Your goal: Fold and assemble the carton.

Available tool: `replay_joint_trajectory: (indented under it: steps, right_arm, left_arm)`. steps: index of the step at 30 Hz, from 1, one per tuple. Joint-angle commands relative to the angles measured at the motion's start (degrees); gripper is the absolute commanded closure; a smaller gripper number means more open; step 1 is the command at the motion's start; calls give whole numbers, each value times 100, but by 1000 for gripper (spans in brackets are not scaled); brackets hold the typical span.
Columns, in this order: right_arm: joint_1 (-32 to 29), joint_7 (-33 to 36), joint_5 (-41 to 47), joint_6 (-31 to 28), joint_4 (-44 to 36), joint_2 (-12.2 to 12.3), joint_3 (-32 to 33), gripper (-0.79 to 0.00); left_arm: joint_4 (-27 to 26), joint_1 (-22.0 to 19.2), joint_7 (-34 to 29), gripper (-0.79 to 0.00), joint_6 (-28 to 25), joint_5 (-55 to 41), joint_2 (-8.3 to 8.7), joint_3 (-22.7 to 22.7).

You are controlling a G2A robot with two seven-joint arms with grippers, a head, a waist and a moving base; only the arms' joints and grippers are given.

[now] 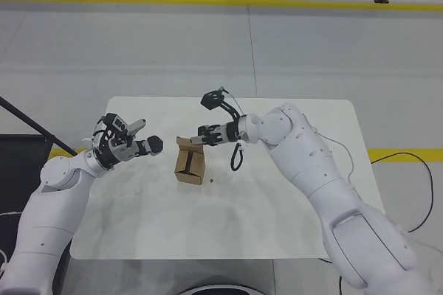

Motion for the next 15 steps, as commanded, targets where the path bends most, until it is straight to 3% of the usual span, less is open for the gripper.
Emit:
replay_joint_trajectory:
  steps: [1,15]
  right_arm:
    - [-24,-5,-40,-9,-58,13,2,-305]
    - [-209,-56,-357,81,-504,116,38,-206]
  left_arm:
    - [0,-4,3,-785,3,2,-1,1]
    - [28,-34,-19,-785,14,-1,-9,2]
